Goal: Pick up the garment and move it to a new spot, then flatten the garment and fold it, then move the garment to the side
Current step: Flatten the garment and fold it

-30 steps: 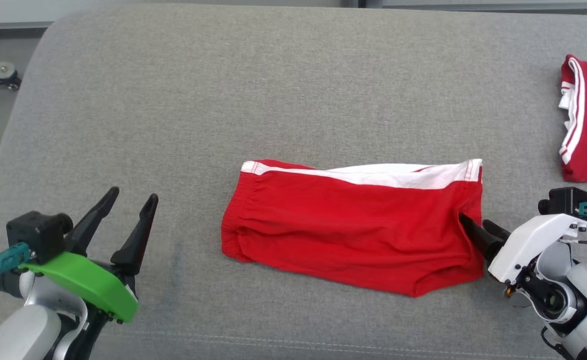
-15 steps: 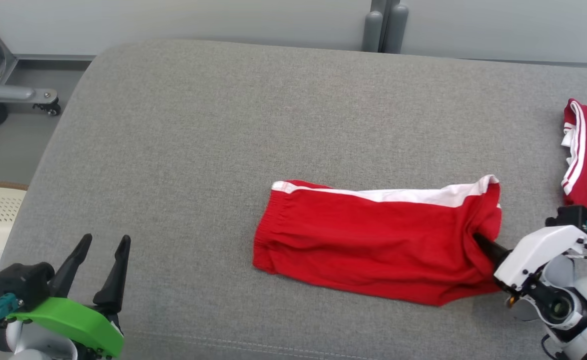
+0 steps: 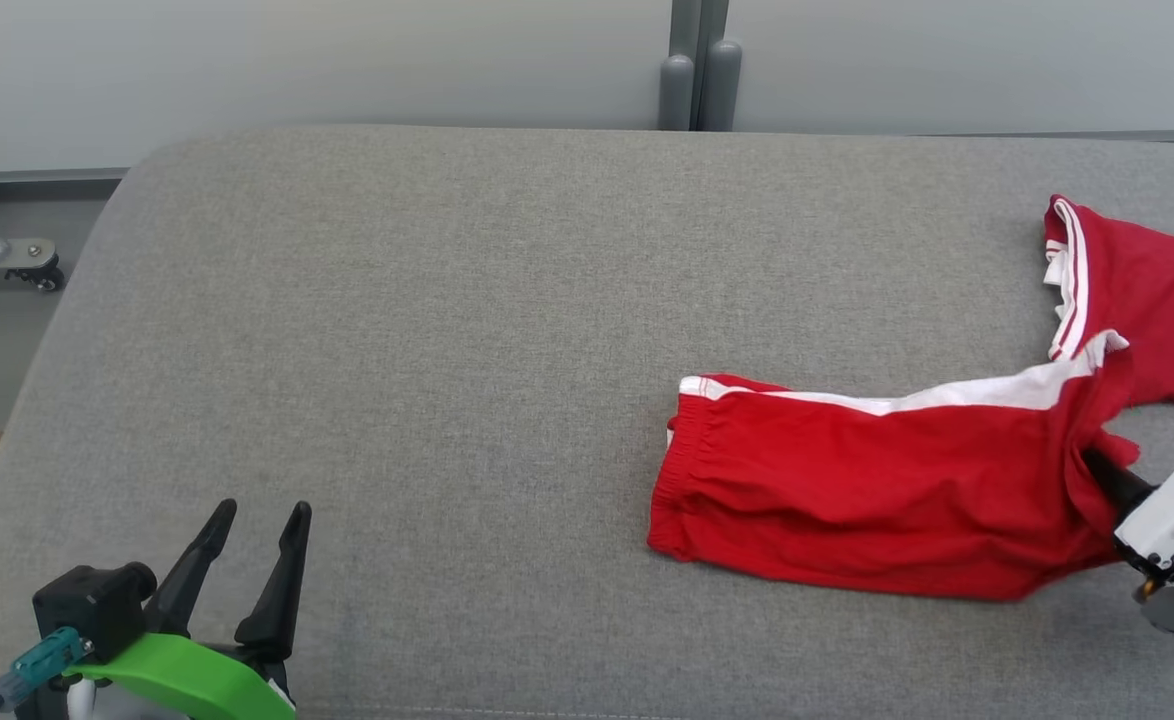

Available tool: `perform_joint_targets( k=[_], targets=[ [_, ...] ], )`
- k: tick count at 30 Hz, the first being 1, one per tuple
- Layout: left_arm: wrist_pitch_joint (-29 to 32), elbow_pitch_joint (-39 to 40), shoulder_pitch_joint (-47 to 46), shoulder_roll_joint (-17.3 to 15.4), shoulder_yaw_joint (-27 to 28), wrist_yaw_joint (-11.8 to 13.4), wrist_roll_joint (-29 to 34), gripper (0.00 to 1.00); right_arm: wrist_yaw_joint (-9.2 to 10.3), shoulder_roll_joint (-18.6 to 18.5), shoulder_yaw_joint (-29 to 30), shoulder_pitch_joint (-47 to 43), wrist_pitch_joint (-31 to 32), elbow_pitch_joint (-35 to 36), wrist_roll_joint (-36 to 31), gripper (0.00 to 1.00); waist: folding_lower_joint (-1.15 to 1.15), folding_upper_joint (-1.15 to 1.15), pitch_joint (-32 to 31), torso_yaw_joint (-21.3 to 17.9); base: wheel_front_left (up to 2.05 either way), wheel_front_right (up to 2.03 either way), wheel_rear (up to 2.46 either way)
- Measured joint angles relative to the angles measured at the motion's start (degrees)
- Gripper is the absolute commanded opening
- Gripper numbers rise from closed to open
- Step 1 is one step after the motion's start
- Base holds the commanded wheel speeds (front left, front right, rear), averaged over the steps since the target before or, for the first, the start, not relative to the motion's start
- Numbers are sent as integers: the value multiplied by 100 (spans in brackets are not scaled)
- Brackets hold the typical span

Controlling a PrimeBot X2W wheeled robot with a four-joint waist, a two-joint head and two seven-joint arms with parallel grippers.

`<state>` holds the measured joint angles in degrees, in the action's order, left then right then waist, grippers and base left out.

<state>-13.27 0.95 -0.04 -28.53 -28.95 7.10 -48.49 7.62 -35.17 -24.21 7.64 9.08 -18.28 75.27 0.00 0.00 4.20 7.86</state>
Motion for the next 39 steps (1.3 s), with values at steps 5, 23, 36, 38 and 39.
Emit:
perform_joint_targets(
  k=[5,23,36,38,39],
  targets=[
    [-41,105,0,71,-32,0,90,100,0,144,-188,124,3,749,-53,0,0,0,36,-36,0,0,0],
    [225,369,-120,100,-224,1,402,100,1,641,-1036,644,417,1933,-929,0,0,0,322,58,0,0,0],
    [489,436,-467,104,-439,0,620,100,1,1746,-1293,1137,537,1174,-1606,0,0,0,587,318,0,0,0],
    [524,401,-467,102,-441,0,631,100,1,1939,-1281,1216,535,1110,-1635,0,0,0,584,323,0,0,0],
    [525,393,-467,99,-438,0,631,100,1,2033,-1263,1251,534,1089,-1636,0,0,0,582,315,0,0,0]
  ],
)
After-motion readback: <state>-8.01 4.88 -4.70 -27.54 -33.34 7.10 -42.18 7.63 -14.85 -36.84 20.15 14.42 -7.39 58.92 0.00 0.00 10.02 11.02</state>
